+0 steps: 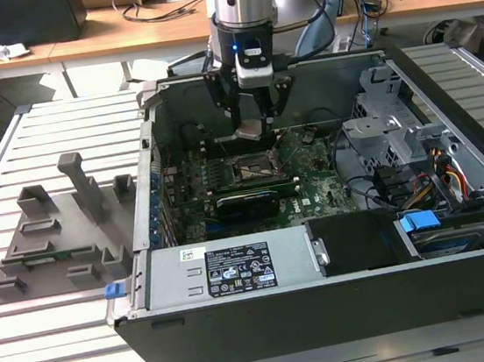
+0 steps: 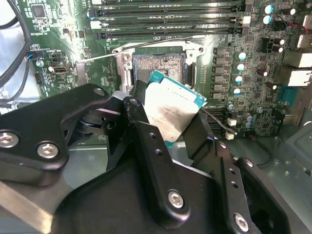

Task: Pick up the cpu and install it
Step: 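Place the cpu into insertion slot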

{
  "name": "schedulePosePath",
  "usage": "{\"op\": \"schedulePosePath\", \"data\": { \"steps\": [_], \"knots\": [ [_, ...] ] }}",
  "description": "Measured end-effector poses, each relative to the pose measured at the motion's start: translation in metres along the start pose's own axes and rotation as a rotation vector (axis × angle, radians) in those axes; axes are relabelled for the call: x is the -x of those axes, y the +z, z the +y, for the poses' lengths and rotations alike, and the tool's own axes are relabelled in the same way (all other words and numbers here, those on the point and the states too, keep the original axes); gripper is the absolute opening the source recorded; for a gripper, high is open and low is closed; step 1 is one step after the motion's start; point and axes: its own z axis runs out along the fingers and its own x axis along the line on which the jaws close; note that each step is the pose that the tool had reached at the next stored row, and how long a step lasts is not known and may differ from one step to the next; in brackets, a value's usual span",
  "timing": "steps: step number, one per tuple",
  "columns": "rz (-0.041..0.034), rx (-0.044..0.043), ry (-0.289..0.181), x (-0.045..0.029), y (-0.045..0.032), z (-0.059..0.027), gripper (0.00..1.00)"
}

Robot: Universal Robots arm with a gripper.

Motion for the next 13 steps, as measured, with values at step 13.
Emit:
{"op": "schedulePosePath", "data": {
  "steps": [13],
  "knots": [
    [0.0061, -0.01, 0.11, 0.0, 0.0, 0.0, 0.55]
  ]
}}
